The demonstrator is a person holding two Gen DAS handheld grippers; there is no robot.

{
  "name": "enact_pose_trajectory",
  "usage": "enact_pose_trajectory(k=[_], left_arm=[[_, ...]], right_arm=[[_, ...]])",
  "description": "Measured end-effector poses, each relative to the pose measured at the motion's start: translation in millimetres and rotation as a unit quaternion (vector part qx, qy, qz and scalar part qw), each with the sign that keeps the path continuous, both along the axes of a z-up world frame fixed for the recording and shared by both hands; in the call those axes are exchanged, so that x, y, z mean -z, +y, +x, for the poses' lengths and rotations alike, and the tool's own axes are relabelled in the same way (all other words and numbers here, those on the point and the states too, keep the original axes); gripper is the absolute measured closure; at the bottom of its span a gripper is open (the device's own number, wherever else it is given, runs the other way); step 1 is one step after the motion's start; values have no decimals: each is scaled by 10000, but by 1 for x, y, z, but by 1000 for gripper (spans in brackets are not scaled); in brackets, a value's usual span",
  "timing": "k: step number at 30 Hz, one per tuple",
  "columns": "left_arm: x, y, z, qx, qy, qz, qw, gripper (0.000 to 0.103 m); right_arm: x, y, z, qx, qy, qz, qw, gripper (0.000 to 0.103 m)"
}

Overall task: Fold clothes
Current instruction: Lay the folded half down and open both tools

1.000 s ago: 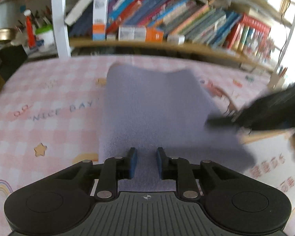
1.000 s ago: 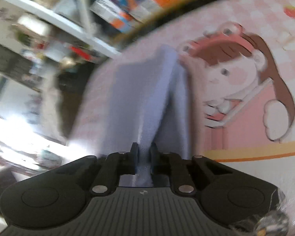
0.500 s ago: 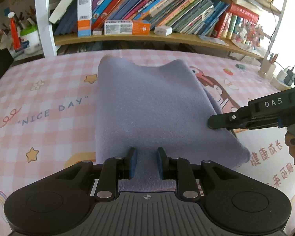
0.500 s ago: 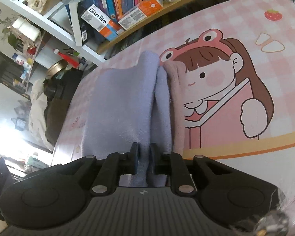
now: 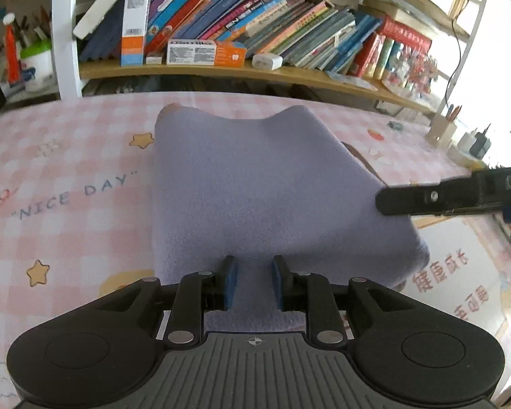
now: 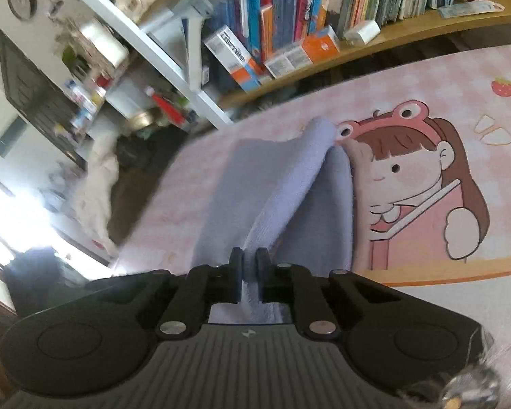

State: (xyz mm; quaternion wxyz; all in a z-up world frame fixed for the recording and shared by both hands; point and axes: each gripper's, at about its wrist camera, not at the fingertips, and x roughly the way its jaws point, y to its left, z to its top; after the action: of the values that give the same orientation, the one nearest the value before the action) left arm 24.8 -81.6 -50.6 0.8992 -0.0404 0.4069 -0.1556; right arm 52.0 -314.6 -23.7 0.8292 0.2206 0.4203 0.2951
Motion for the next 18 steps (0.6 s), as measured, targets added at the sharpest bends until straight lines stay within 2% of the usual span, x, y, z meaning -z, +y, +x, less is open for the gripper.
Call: enact_pose_trajectory(k=[2,4,6,12,14,17,18], left_arm=[[1,1,2,47,40,-57,10000,81],[2,0,1,91,40,-8,9999,81],[1,-1,1,116,31,28,9999,80],[-5,-2,-2,10,-18,105,9999,79],[-11,-3,-6,-81,-116,136,9998,74],[-19,-3,-13,-226,-272,118,9993,73],[-22,-2,-14,-273,-315,105,9991,73]], right_arm=[[8,-2,3,254,241,-305,9989,96],[26,-2,7,518,467,-786,9945,103],[34,-5,5,625,424,-804,9939,103],[25,2,-1,561,251,-997,9931,102],[20,2,-3,534,174,-1016,9932,101],[14,1,-9,485,97,-1068,9930,96],[12,0,-11,494,75,-1078,9929,90]])
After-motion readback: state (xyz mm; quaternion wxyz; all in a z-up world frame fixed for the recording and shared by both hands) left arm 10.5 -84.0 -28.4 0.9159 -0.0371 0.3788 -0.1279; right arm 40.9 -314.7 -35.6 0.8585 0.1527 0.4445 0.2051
